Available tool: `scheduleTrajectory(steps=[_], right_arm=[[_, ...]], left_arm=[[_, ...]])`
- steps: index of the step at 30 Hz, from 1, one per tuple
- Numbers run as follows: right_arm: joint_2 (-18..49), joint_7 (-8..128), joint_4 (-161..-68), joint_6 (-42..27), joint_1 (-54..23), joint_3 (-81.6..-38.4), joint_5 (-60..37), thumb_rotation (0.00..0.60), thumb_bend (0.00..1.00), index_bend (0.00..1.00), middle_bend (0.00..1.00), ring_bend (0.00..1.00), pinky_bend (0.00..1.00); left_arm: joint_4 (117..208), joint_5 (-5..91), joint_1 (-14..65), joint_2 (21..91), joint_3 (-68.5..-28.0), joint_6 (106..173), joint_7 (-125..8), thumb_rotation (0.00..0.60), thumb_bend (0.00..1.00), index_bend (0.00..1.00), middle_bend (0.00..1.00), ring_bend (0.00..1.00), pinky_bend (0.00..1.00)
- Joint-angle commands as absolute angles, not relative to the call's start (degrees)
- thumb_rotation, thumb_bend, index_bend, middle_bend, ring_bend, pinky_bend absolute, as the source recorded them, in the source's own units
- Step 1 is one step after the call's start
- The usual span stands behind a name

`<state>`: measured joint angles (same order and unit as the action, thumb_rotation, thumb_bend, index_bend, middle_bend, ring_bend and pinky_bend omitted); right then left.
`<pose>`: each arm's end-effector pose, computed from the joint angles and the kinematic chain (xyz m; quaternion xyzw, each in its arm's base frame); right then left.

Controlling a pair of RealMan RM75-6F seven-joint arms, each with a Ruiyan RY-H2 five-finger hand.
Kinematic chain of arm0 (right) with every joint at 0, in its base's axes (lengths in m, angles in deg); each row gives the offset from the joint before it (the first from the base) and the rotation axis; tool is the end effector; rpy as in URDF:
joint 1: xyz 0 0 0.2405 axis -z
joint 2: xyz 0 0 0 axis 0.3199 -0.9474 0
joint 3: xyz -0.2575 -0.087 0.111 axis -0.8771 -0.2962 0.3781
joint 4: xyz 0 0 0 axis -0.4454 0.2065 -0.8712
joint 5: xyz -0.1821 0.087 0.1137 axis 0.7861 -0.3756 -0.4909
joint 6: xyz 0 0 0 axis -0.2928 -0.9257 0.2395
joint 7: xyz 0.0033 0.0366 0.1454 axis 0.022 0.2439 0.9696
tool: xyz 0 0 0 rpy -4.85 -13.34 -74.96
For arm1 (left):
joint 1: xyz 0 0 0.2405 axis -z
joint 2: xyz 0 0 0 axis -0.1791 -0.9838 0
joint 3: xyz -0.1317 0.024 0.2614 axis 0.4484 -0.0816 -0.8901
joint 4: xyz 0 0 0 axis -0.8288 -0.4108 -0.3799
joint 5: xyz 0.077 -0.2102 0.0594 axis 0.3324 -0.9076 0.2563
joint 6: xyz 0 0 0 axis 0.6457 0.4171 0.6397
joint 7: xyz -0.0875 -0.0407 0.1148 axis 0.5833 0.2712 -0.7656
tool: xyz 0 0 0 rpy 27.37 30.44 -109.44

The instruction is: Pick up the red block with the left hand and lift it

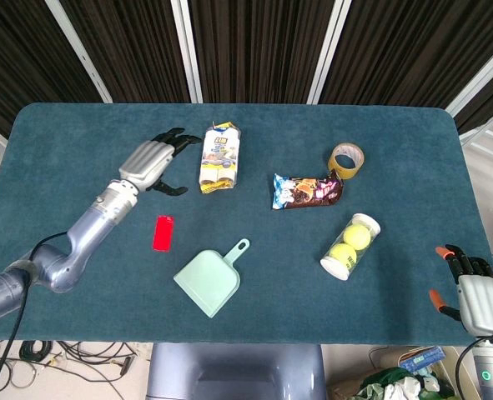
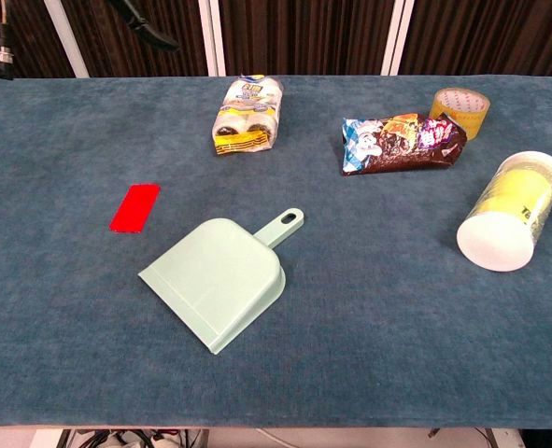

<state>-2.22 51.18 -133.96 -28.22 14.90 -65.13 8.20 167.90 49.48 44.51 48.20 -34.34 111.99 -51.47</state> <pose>-0.3542 -0.1931 0.1523 0.5811 -0.3762 0.3611 0.6248 -0.0970 0.4910 0.0687 -0.7251 -0.3975 -0.4400 0.3501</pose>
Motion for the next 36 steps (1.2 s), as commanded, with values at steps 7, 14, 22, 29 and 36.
scheduleTrajectory(steps=[7,14,22,29,36], right_arm=[[-2.3,51.5,-133.9,-28.2,14.8,-65.2,8.4,0.600,0.20,0.22,0.16,0.26,0.20],[-2.4,51.6,-133.9,-28.3,14.9,-65.3,8.6,0.600,0.20,0.22,0.16,0.26,0.20],[-2.8,52.1,-133.9,-28.4,15.0,-65.2,8.4,0.600,0.20,0.22,0.16,0.26,0.20],[-2.8,52.2,-133.8,-28.4,15.0,-65.1,8.2,0.600,0.20,0.22,0.16,0.26,0.20],[-2.8,51.8,-133.8,-28.6,15.1,-65.2,8.3,0.600,0.20,0.22,0.16,0.26,0.20]], left_arm=[[168.2,44.8,47.3,50.9,-35.1,111.6,-55.0,0.600,0.20,0.14,0.18,0.03,0.16],[168.5,42.8,48.1,51.4,-36.8,112.4,-58.2,0.600,0.20,0.14,0.18,0.04,0.17],[167.8,43.4,47.9,50.9,-39.8,113.8,-62.5,0.600,0.20,0.14,0.18,0.04,0.17],[168.4,44.4,47.2,49.5,-41.2,115.7,-64.5,0.600,0.20,0.14,0.20,0.08,0.22],[166.5,45.0,45.2,46.9,-44.9,118.5,-71.0,0.600,0.24,0.14,0.22,0.10,0.23]])
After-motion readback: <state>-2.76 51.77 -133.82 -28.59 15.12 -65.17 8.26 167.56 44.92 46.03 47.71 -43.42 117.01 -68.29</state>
